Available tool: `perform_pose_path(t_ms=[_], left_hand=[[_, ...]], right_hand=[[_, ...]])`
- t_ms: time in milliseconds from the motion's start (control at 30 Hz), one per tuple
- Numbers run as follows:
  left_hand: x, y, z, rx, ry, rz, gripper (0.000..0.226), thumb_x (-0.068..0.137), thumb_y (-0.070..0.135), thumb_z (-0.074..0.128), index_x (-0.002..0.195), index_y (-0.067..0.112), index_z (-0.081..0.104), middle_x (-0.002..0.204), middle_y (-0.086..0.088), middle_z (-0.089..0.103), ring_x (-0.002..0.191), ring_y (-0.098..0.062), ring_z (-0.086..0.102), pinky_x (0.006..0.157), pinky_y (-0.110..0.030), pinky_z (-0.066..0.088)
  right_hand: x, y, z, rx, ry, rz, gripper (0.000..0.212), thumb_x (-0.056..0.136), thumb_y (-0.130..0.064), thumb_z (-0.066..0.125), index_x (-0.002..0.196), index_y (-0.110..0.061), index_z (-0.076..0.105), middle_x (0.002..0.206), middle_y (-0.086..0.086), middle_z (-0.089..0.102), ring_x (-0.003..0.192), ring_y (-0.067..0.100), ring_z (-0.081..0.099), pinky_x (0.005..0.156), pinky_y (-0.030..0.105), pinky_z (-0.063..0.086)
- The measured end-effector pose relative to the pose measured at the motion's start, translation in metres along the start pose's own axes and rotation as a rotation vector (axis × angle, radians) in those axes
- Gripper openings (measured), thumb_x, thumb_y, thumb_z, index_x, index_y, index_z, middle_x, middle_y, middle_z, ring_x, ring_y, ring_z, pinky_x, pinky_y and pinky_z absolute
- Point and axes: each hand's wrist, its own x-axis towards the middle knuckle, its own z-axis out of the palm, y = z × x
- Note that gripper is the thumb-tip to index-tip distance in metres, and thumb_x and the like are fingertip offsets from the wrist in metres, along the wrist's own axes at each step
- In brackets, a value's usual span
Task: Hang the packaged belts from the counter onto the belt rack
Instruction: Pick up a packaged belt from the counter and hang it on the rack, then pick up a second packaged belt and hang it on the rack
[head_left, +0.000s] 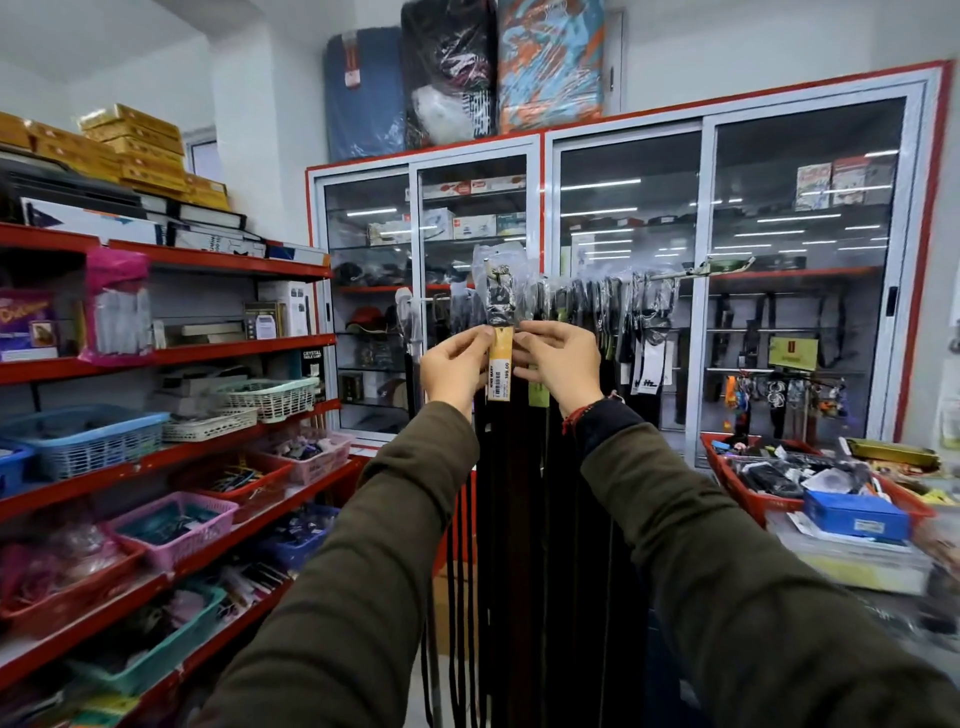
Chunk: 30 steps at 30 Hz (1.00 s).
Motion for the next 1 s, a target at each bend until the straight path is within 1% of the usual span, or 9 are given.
perform_pose_path(t_ms=[67,133,167,333,367,433,533,700,1000], left_hand=[[-0.002,-0.008,0.002,0.094,0.077,0.127,0.028,0.092,0.014,0.071,0.118,0.005,0.070,0.115,-0.014,0.074,0.102,-0.021,0.071,0.092,-0.029,0.059],[-0.017,-0.015,0.005,0.194,0.123,0.290,0.032,0.096,0.013,0.065,0.127,0.006,0.065,0.123,-0.010,0.069,0.099,-0.009,0.066,0.083,-0.009,0.052],[-0.024,-0.022,0.006,0.251,0.142,0.372,0.034,0.098,0.017,0.063,0.131,0.008,0.062,0.127,-0.007,0.066,0.101,-0.004,0.063,0.084,-0.007,0.050],[-0.074,-0.063,0.010,0.582,0.080,0.639,0.040,0.105,0.033,0.046,0.140,0.015,0.053,0.142,-0.002,0.051,0.135,-0.013,0.046,0.115,-0.027,0.035],[-0.084,-0.070,0.011,0.632,0.052,0.650,0.041,0.105,0.034,0.045,0.141,0.016,0.051,0.145,-0.002,0.048,0.140,-0.014,0.042,0.117,-0.027,0.032],[-0.107,-0.088,0.015,0.717,-0.004,0.643,0.042,0.106,0.035,0.043,0.143,0.018,0.049,0.152,0.001,0.043,0.148,-0.016,0.032,0.122,-0.032,0.027],[-0.139,-0.117,0.025,0.830,-0.097,0.594,0.042,0.107,0.038,0.039,0.146,0.023,0.045,0.157,0.004,0.037,0.155,-0.019,0.018,0.128,-0.044,0.016],[-0.197,-0.170,0.052,0.881,-0.240,0.512,0.044,0.106,0.039,0.039,0.147,0.023,0.044,0.158,0.003,0.036,0.155,-0.020,0.019,0.128,-0.047,0.012],[-0.320,-0.250,0.113,0.847,-0.545,0.362,0.046,0.106,0.038,0.039,0.149,0.023,0.042,0.161,0.001,0.034,0.156,-0.020,0.016,0.129,-0.046,0.007]], right_hand=[[-0.003,0.007,-0.006,-0.120,0.031,-0.072,0.018,0.094,-0.013,0.066,0.110,-0.010,0.072,0.104,0.013,0.077,0.088,0.020,0.075,0.073,0.032,0.065],[-0.011,0.016,-0.016,-0.278,0.091,-0.191,0.021,0.095,-0.021,0.064,0.112,-0.015,0.074,0.106,0.005,0.077,0.095,0.016,0.073,0.085,0.034,0.062],[-0.019,0.019,-0.023,-0.339,0.110,-0.239,0.022,0.096,-0.022,0.061,0.114,-0.016,0.073,0.110,0.003,0.076,0.098,0.013,0.071,0.089,0.031,0.059],[-0.061,0.040,-0.069,-0.569,0.173,-0.510,0.030,0.101,-0.020,0.050,0.129,-0.017,0.063,0.136,-0.002,0.062,0.129,0.005,0.052,0.109,0.010,0.034],[-0.070,0.044,-0.079,-0.627,0.174,-0.534,0.032,0.102,-0.021,0.049,0.132,-0.017,0.060,0.143,-0.002,0.057,0.137,0.005,0.045,0.114,0.010,0.026],[-0.085,0.056,-0.102,-0.771,0.180,-0.541,0.039,0.102,-0.024,0.048,0.140,-0.018,0.053,0.156,-0.002,0.044,0.152,0.014,0.029,0.126,0.026,0.015],[-0.111,0.075,-0.142,-0.965,0.208,-0.522,0.047,0.102,-0.026,0.048,0.148,-0.017,0.044,0.164,0.001,0.031,0.158,0.025,0.014,0.129,0.045,0.004],[-0.164,0.100,-0.214,-1.155,0.222,-0.408,0.055,0.104,-0.032,0.047,0.155,-0.017,0.032,0.168,0.003,0.023,0.159,0.026,0.008,0.128,0.049,0.000],[-0.276,0.130,-0.346,-1.465,0.257,-0.064,0.053,0.102,-0.034,0.044,0.153,-0.020,0.036,0.168,0.005,0.020,0.159,0.028,0.009,0.127,0.056,0.001]])
